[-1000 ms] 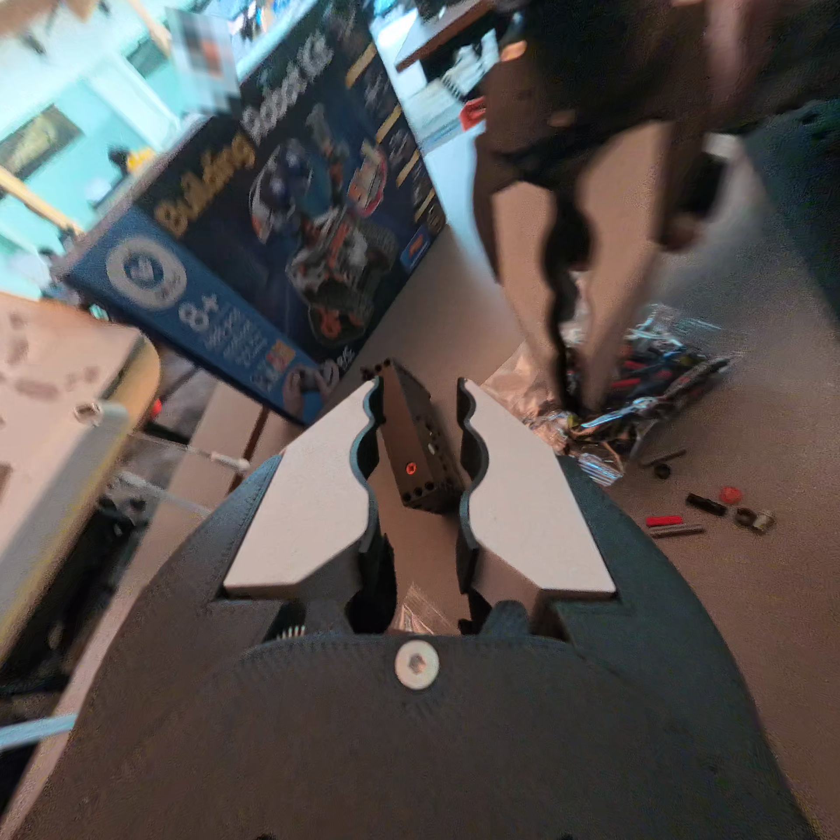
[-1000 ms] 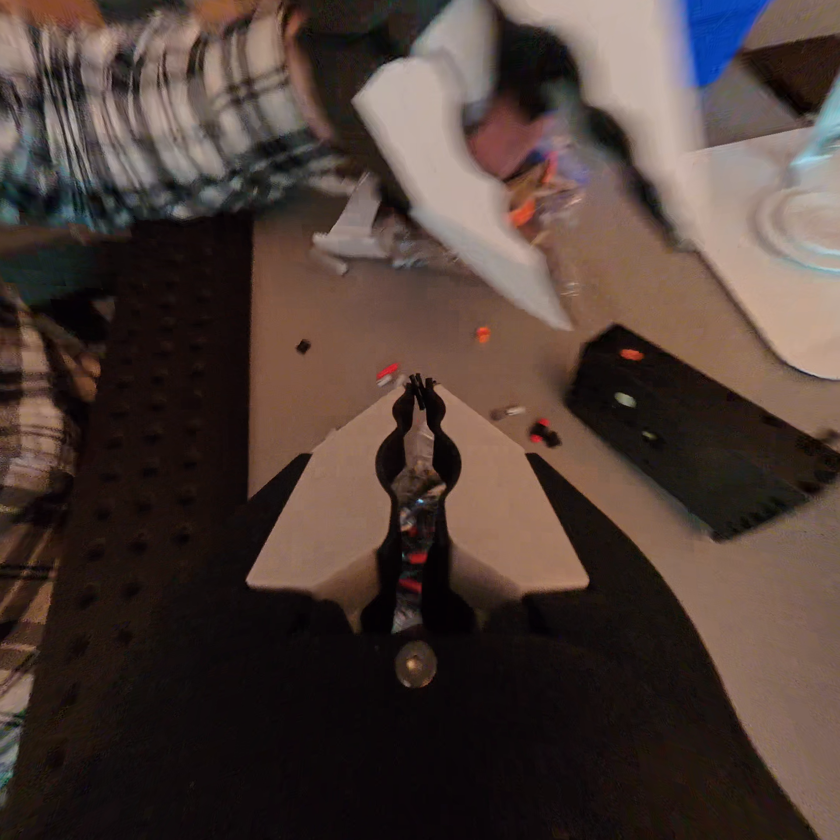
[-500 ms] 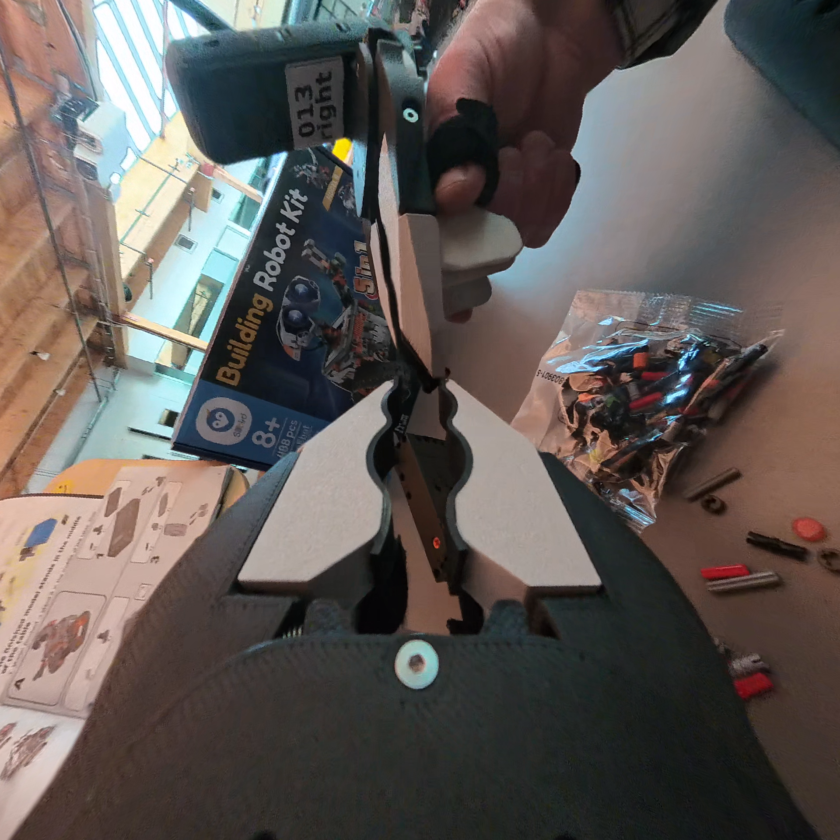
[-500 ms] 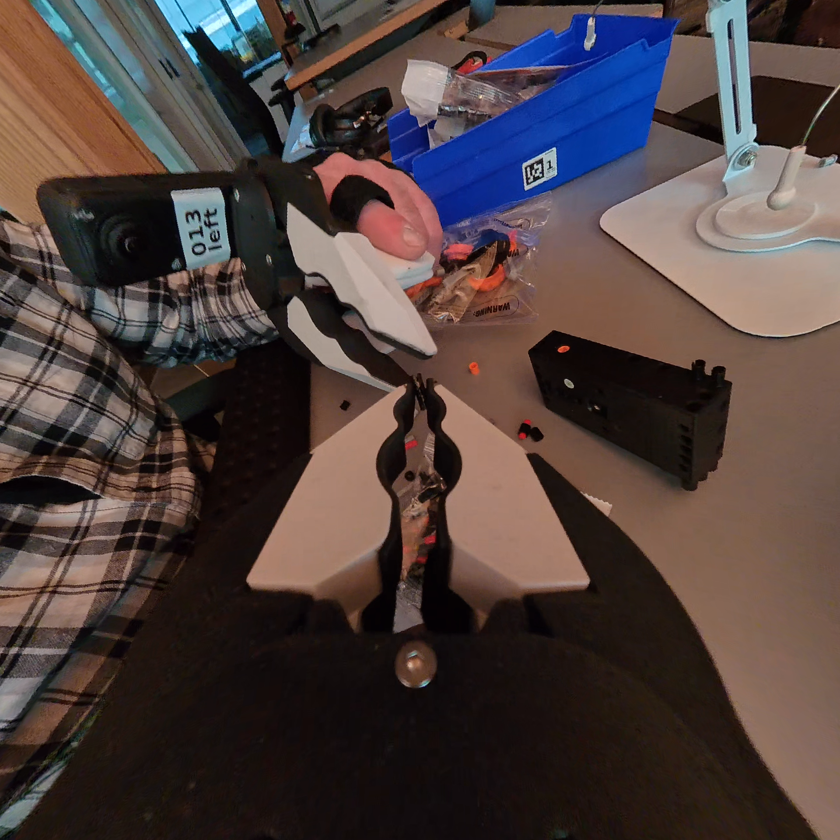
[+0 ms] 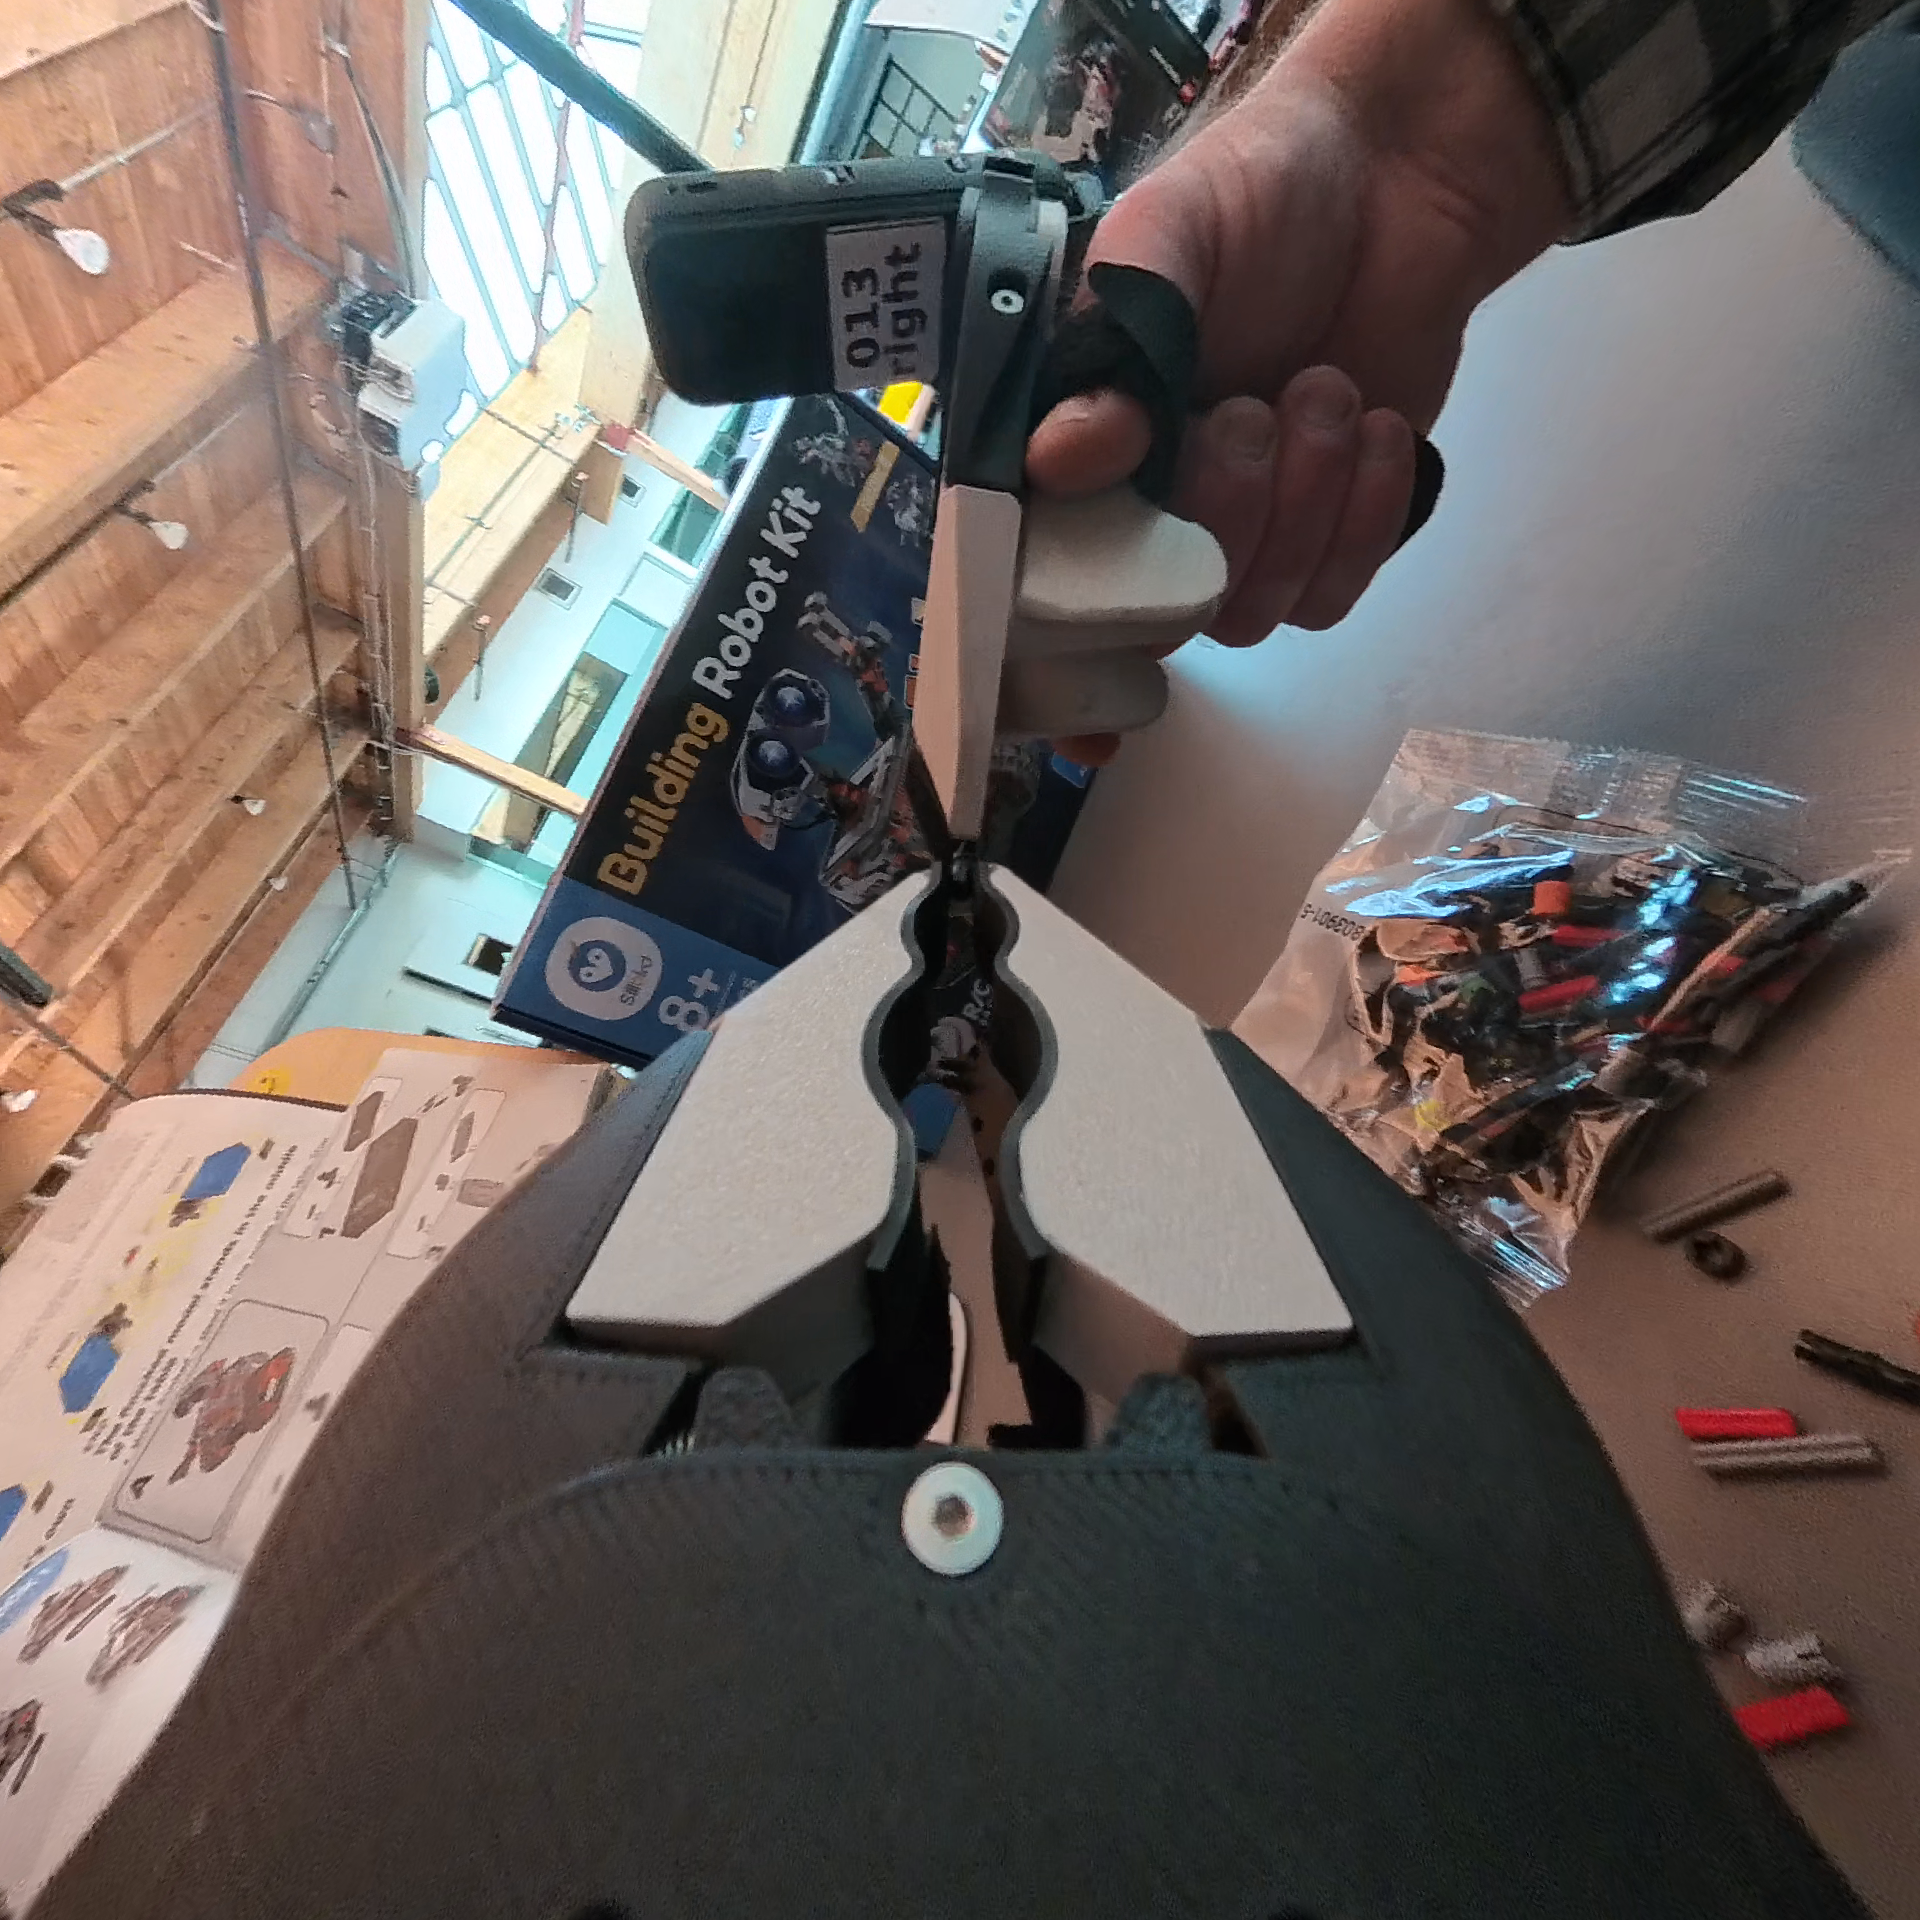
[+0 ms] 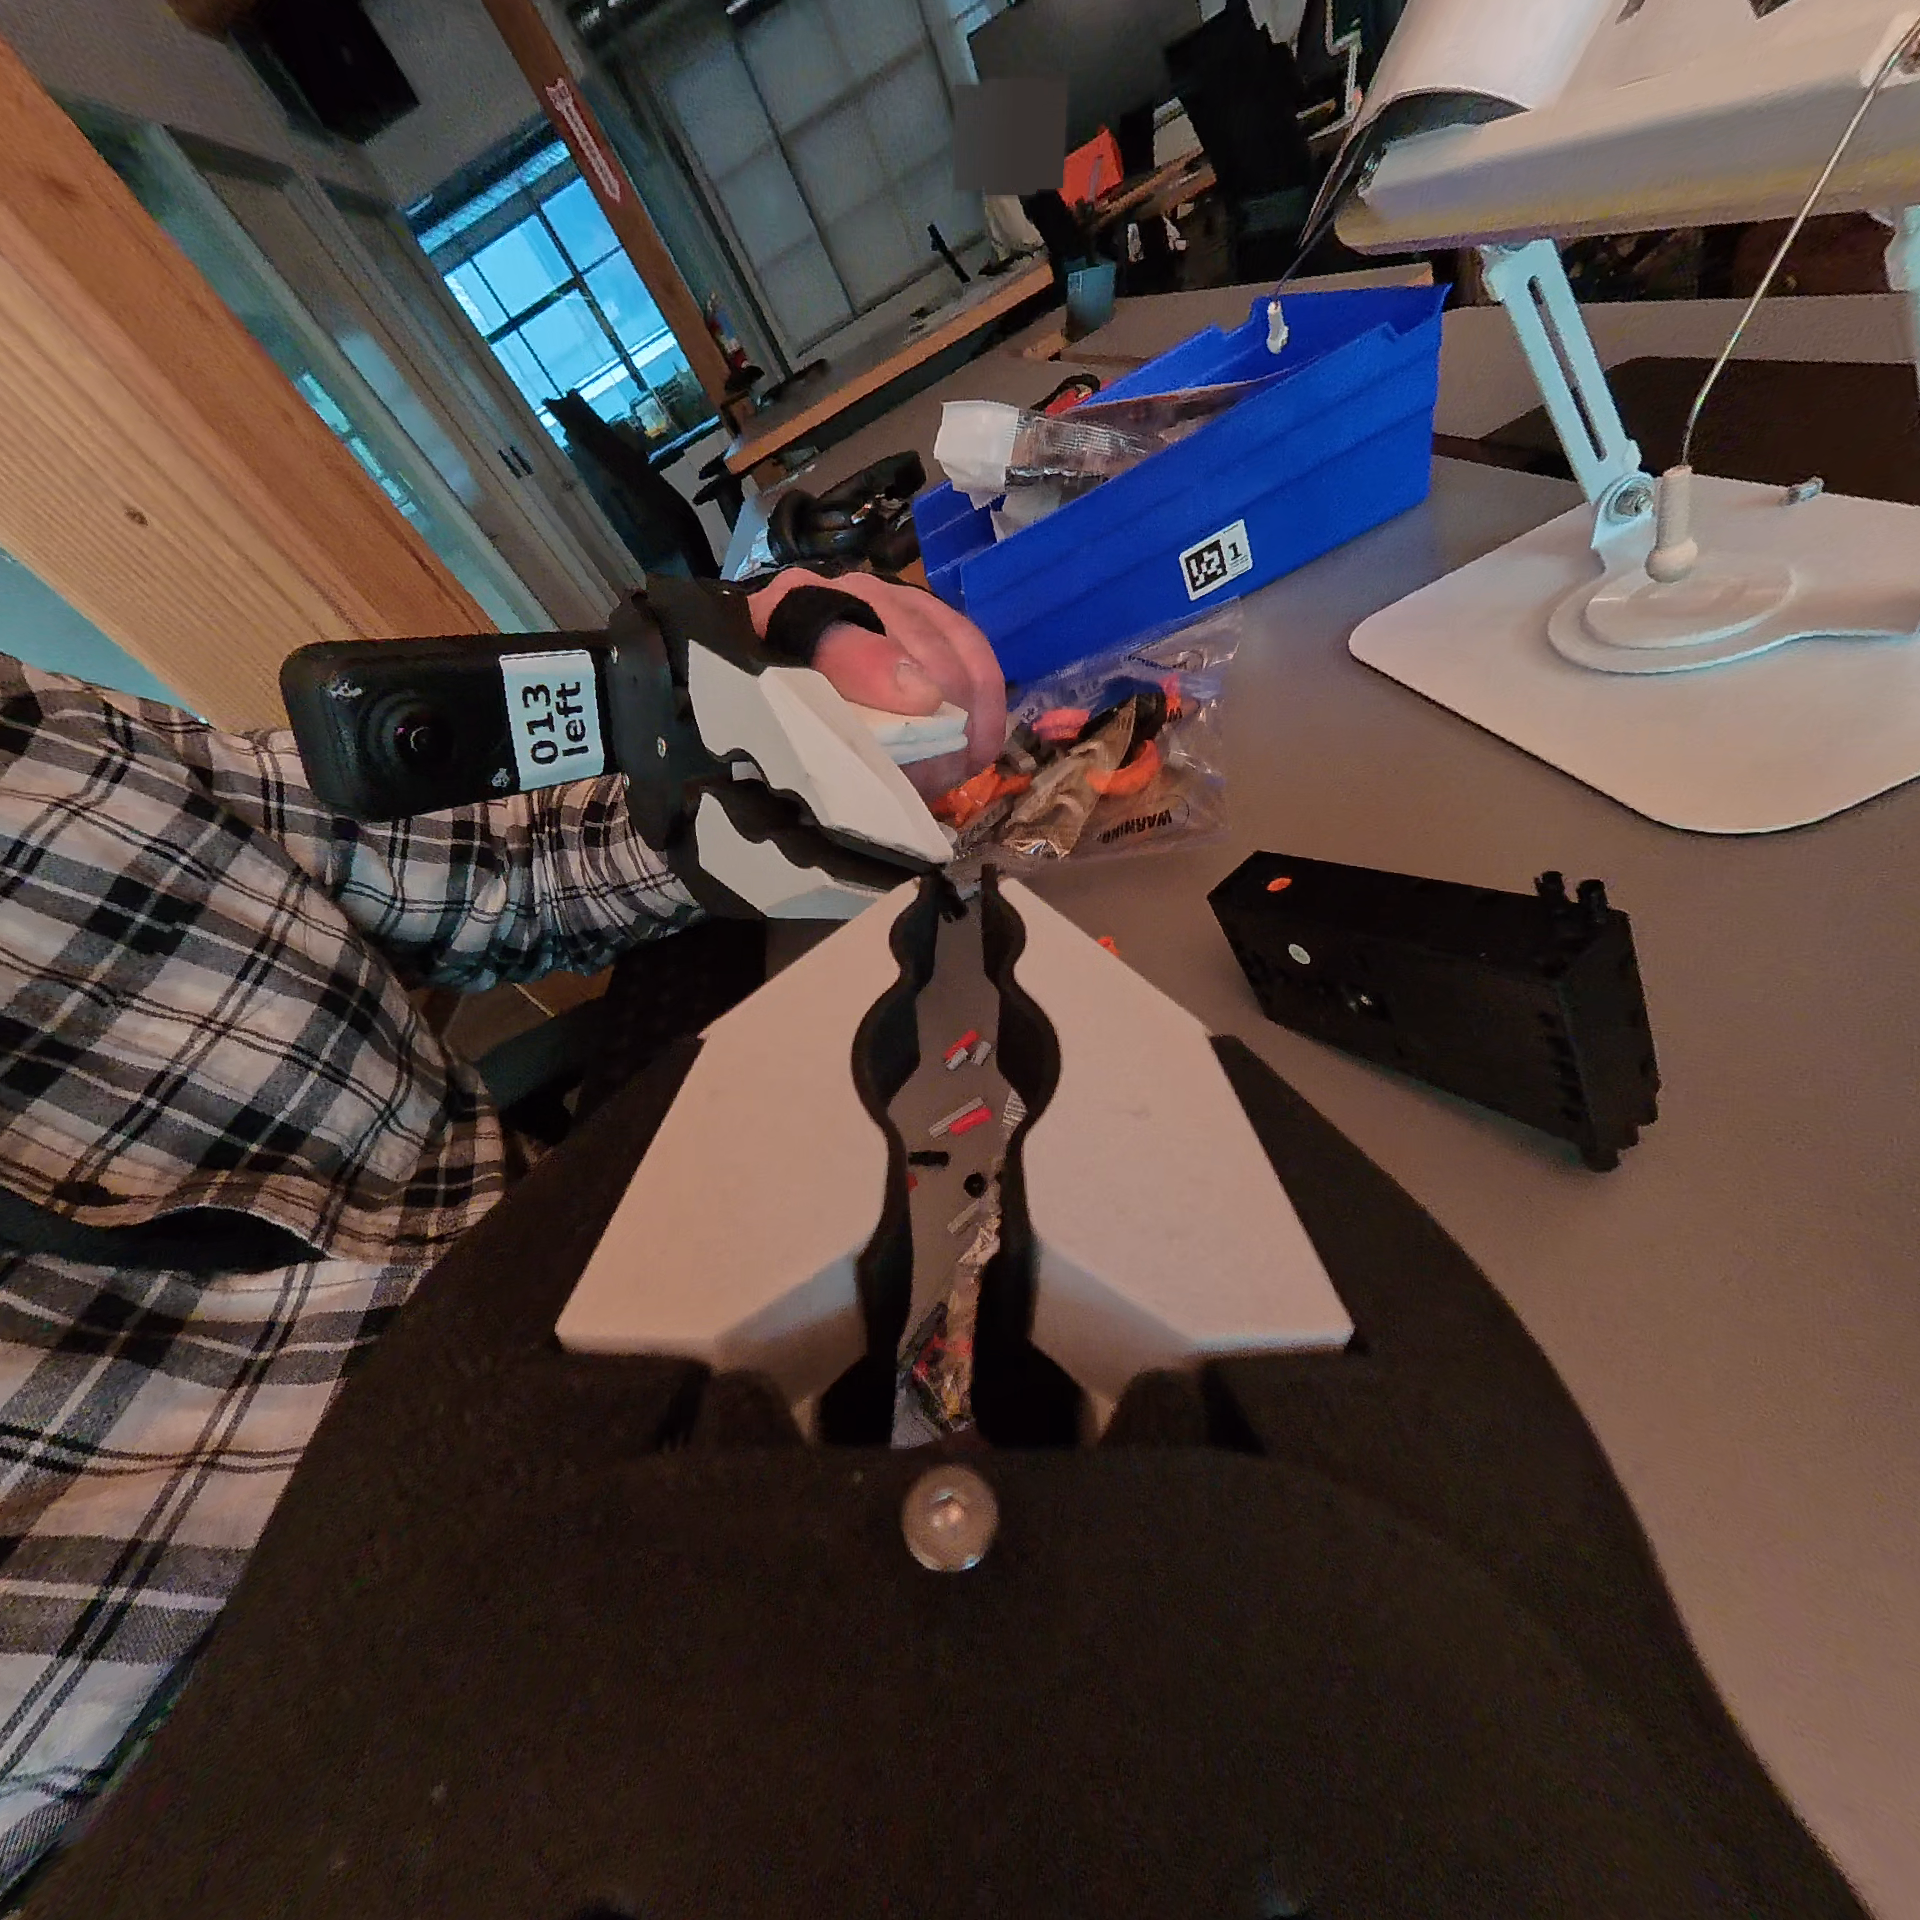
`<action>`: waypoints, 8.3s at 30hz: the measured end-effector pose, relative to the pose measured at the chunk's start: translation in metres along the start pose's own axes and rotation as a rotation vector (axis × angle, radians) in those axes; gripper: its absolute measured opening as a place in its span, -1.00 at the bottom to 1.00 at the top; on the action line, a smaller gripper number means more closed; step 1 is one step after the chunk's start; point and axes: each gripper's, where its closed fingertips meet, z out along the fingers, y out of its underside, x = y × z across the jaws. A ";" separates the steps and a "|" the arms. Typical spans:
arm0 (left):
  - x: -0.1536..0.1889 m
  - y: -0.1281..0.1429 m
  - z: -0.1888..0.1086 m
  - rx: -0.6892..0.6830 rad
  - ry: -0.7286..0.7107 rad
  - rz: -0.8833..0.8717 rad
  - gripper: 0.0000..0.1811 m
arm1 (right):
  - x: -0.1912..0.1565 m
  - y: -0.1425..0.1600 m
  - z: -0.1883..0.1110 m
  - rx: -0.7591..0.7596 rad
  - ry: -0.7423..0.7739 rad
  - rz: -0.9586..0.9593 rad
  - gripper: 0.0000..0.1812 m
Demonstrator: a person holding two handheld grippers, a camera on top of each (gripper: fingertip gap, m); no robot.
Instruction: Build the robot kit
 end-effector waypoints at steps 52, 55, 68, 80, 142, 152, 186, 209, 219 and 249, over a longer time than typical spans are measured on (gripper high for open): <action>0.036 0.136 0.033 -0.487 0.237 -0.625 -0.73 | 0.123 0.027 -0.007 -1.309 0.279 -1.068 -0.97; 0.035 0.135 0.034 -0.474 0.243 -0.665 -0.73 | 0.124 0.027 -0.007 -1.347 0.261 -1.094 -0.98; 0.032 0.134 0.037 -0.449 0.241 -0.751 -0.71 | 0.140 0.018 0.000 -1.210 0.268 -0.857 -0.99; 0.035 0.128 0.040 -0.509 0.191 -0.661 -0.72 | 0.138 0.022 -0.010 -0.998 0.385 -0.506 -0.98; -0.015 -0.003 0.021 -0.055 -0.164 0.010 -0.98 | 0.002 -0.014 -0.005 -0.002 -0.024 0.032 -0.95; -0.018 -0.007 0.019 -0.051 -0.208 0.050 -0.98 | -0.003 -0.017 -0.005 0.031 -0.031 0.020 -0.97; 0.048 0.111 0.042 -0.604 0.164 -0.472 -0.73 | 0.119 0.029 -0.038 -0.641 0.725 -0.552 -0.97; 0.049 0.109 0.046 -0.600 0.135 -0.457 -0.73 | 0.120 0.036 -0.042 -0.722 0.711 -0.536 -0.98; 0.050 0.107 0.048 -0.575 0.162 -0.500 -0.73 | 0.120 0.037 -0.043 -0.729 0.646 -0.450 -0.98; 0.043 0.119 0.049 -0.566 0.155 -0.619 -0.73 | 0.130 0.020 -0.039 -0.502 0.688 -0.489 -1.00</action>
